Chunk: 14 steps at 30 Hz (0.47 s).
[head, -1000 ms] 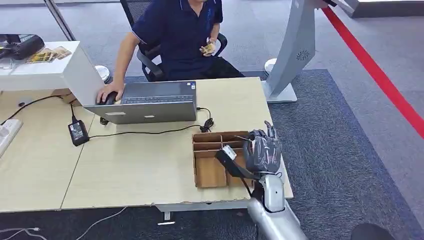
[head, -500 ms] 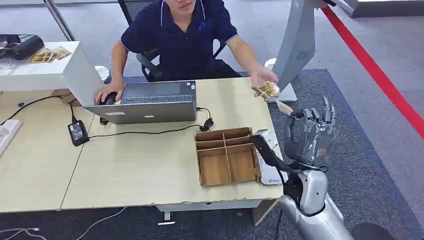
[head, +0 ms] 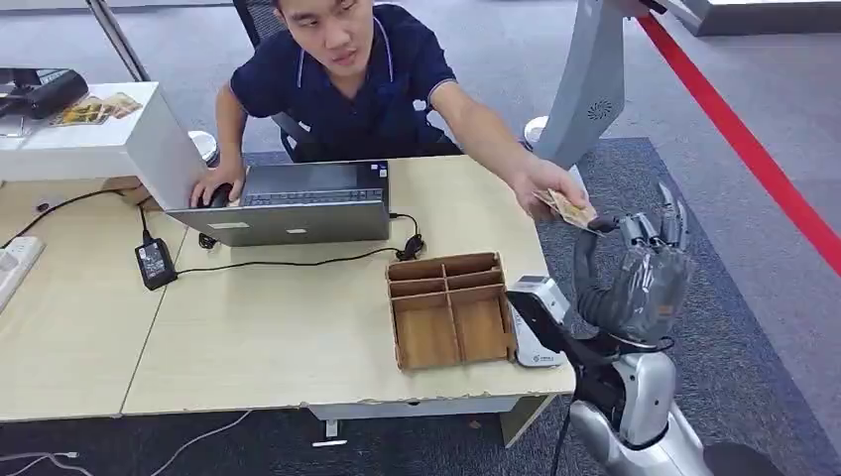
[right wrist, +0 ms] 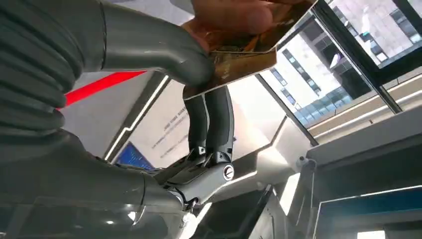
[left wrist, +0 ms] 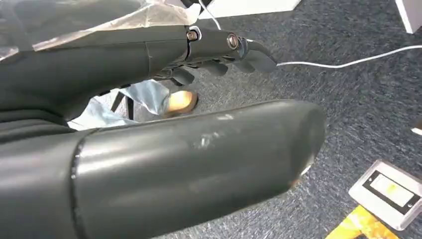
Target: Pass the card to the sensor for recognition and then transmit it.
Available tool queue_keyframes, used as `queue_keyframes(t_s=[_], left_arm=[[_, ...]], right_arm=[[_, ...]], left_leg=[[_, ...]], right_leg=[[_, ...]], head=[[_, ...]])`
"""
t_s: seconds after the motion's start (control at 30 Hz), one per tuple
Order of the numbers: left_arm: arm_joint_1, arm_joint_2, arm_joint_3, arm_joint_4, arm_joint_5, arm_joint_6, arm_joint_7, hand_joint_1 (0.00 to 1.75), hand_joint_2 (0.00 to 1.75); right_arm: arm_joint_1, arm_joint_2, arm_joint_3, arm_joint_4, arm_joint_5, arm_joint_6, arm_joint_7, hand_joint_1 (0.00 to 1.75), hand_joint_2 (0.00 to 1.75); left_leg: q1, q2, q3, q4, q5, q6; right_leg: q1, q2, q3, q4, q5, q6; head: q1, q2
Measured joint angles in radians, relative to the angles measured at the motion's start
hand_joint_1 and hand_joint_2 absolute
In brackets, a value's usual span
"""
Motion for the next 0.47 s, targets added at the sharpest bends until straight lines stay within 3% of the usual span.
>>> queue_keyframes(t_s=[0.33, 0.37, 0.4, 0.47], left_arm=[[0.0, 0.0, 0.0, 0.0, -0.001, 0.0, 0.0, 0.0, 0.0], [0.0, 0.0, 0.0, 0.0, -0.001, 0.0, 0.0, 0.0, 0.0], [0.0, 0.0, 0.0, 0.0, -0.001, 0.0, 0.0, 0.0, 0.0], [0.0, 0.0, 0.0, 0.0, -0.001, 0.0, 0.0, 0.0, 0.0]], right_arm=[[0.0, 0.005, 0.001, -0.001, -0.005, 0.0, -0.013, 1.75, 1.75], [0.0, 0.006, 0.002, 0.0, -0.005, 0.0, -0.013, 1.43, 1.75], [0.0, 0.007, 0.002, 0.0, -0.005, 0.0, -0.014, 0.0, 1.75], [0.0, 0.008, 0.002, 0.0, 0.002, 0.0, -0.014, 0.0, 1.75]], left_leg=[[0.0, 0.0, 0.0, 0.0, 0.0, 0.0], [0.0, 0.0, 0.0, 0.0, 0.0, 0.0], [0.0, 0.0, 0.0, 0.0, 0.0, 0.0], [0.0, 0.0, 0.0, 0.0, 0.0, 0.0]], right_leg=[[0.0, 0.0, 0.0, 0.0, 0.0, 0.0], [0.0, 0.0, 0.0, 0.0, 0.0, 0.0], [0.0, 0.0, 0.0, 0.0, 0.0, 0.0], [0.0, 0.0, 0.0, 0.0, 0.0, 0.0]], head=[[0.0, 0.0], [0.0, 0.0], [0.0, 0.0], [0.0, 0.0]])
